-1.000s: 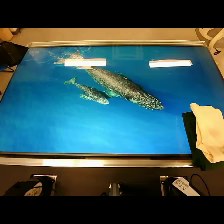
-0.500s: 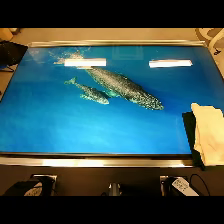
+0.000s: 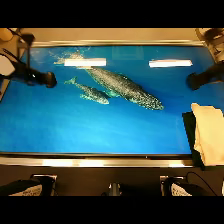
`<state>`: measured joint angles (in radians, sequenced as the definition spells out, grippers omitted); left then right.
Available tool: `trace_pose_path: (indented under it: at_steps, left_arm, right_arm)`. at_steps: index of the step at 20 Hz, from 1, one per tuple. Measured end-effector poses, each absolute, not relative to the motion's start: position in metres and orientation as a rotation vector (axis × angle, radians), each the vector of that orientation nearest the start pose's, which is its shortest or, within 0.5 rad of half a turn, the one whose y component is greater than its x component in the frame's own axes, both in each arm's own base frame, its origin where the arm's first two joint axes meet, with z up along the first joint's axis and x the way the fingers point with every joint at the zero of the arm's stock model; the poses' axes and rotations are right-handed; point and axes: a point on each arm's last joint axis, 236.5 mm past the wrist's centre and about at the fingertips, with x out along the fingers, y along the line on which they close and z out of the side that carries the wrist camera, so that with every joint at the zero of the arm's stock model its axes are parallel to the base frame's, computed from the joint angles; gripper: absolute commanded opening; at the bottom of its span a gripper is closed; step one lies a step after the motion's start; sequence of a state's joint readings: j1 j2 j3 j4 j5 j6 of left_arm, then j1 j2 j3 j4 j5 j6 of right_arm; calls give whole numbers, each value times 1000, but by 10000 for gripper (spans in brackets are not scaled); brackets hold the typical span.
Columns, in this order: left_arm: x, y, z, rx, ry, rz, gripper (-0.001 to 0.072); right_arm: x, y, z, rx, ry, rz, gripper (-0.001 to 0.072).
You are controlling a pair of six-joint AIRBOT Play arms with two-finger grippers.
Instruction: Fold the shirts.
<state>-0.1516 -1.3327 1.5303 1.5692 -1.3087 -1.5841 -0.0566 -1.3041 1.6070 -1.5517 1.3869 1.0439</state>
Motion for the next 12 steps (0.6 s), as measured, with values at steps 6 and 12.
trace_pose_path:
  at_steps: [6, 12]
  left_arm:
    - [385, -66, 60, 59, 1248, -129, 611]
    - [380, -66, 52, 52, 1265, -123, 611]
  right_arm:
    - [385, 45, 81, -415, 1329, 445, 668]
    - [377, 54, 71, -401, 1378, 465, 668]
